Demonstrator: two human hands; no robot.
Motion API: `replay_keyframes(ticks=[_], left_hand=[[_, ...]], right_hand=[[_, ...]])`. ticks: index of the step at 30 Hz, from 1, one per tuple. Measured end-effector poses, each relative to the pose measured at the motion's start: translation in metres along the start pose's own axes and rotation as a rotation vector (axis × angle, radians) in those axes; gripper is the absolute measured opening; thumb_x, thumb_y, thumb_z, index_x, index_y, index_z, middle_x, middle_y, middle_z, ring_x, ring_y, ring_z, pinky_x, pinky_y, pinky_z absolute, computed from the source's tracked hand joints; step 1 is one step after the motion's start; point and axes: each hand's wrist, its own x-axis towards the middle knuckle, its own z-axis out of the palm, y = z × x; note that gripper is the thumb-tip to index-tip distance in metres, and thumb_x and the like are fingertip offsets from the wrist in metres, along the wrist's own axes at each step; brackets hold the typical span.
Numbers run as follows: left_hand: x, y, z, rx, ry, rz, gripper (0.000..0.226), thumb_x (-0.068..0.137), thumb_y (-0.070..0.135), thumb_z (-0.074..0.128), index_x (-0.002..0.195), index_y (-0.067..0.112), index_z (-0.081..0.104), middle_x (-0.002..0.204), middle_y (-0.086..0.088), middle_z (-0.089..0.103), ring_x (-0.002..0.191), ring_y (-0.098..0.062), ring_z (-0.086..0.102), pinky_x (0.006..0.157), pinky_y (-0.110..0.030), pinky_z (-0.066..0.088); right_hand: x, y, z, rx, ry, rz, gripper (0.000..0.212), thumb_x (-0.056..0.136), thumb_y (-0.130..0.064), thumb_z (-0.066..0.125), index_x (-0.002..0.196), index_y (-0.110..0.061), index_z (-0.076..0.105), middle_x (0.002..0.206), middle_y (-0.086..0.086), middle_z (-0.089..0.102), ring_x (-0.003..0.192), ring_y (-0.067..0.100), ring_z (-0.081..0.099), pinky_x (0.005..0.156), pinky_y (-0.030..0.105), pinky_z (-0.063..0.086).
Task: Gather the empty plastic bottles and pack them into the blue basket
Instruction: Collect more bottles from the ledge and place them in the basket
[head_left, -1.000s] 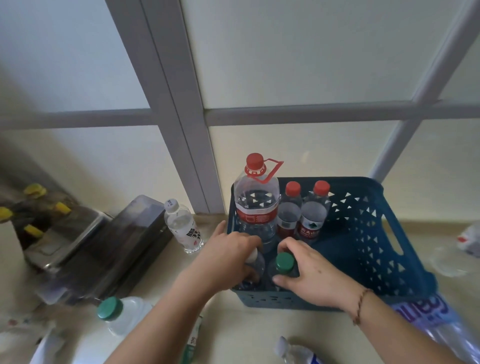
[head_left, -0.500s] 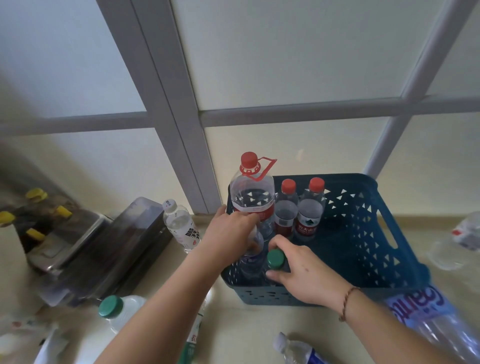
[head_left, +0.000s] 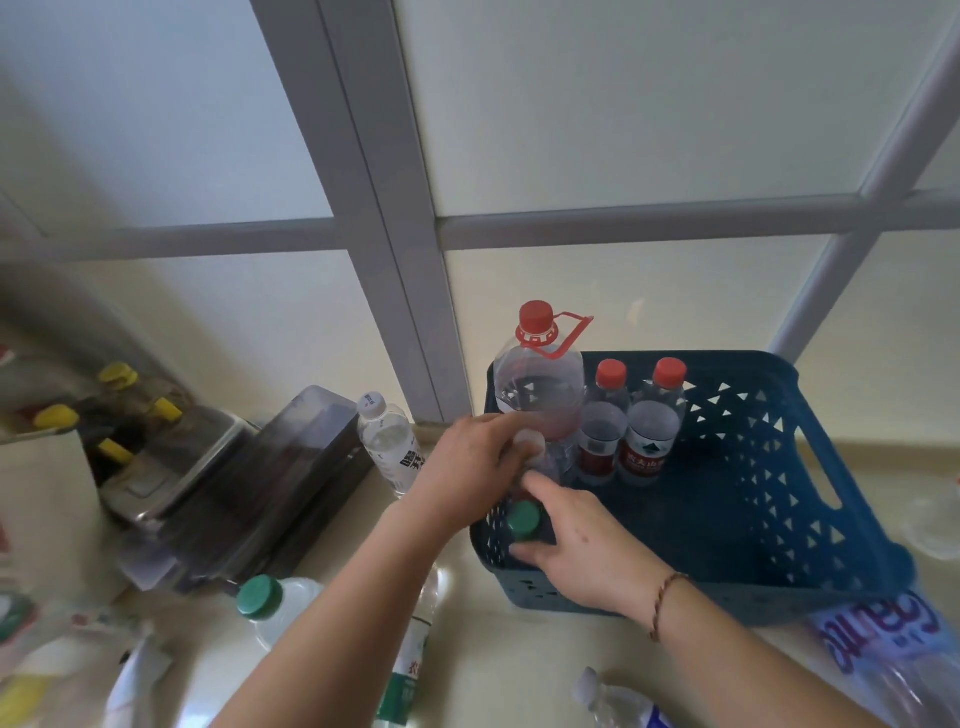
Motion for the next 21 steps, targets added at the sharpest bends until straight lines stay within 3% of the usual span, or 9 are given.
replay_keyframes(ticks=[5,9,13,15,18,21], left_hand=[[-0.01,-0.014,0.004,-0.147,0.04,-0.032,0.023,0.103,0.025,0.052,0.121,0.02,0.066,0.104,0.003,0.072,0.091,-0.011,0.065,0.081,-0.027,0.051],[-0.04,-0.01,0.008,-0.282,0.25,-0.067,0.025,0.1,0.025,0.055,0.121,0.019,0.066,0.127,0.011,0.064,0.118,0.003,0.056,0.1,-0.016,0.043],[-0.112,-0.019,0.034,-0.267,0.467,-0.144,0.03,0.095,0.025,0.059,0.12,0.011,0.066,0.131,0.0,0.062,0.127,-0.011,0.056,0.105,-0.023,0.043],[-0.148,-0.036,0.054,-0.133,0.425,-0.209,0.036,0.091,0.029,0.06,0.122,0.012,0.064,0.133,-0.001,0.06,0.123,-0.018,0.059,0.102,-0.031,0.046],[-0.171,-0.061,0.077,0.137,0.193,-0.323,0.057,0.075,0.029,0.076,0.126,0.016,0.056,0.137,-0.006,0.056,0.115,-0.027,0.06,0.095,-0.033,0.048],[-0.168,-0.075,0.094,0.165,0.015,-0.479,0.074,0.063,0.025,0.08,0.129,0.017,0.048,0.139,-0.016,0.055,0.113,-0.036,0.061,0.085,-0.042,0.057]], right_hand=[[0.007,-0.003,0.015,-0.036,0.046,-0.022,0.04,0.088,-0.021,0.065,0.121,-0.032,0.046,0.118,-0.002,0.055,0.106,0.018,0.057,0.093,0.035,0.051],[0.004,0.003,0.011,-0.057,0.067,-0.034,0.036,0.085,-0.027,0.069,0.113,-0.036,0.048,0.115,-0.007,0.06,0.103,0.014,0.061,0.088,0.035,0.055],[-0.001,0.004,0.004,-0.158,0.117,-0.029,0.033,0.08,-0.041,0.071,0.108,-0.041,0.052,0.108,-0.018,0.06,0.098,0.011,0.061,0.084,0.036,0.054],[-0.004,0.005,0.002,-0.181,0.156,-0.037,0.038,0.079,-0.045,0.07,0.113,-0.041,0.054,0.112,-0.022,0.058,0.102,0.01,0.06,0.086,0.036,0.053],[-0.008,0.004,0.005,-0.177,0.223,-0.06,0.041,0.078,-0.049,0.069,0.115,-0.041,0.054,0.112,-0.023,0.059,0.103,0.008,0.06,0.085,0.035,0.053],[-0.014,0.002,0.007,-0.171,0.33,-0.111,0.043,0.075,-0.054,0.066,0.115,-0.042,0.055,0.108,-0.026,0.059,0.099,0.003,0.059,0.08,0.03,0.054]])
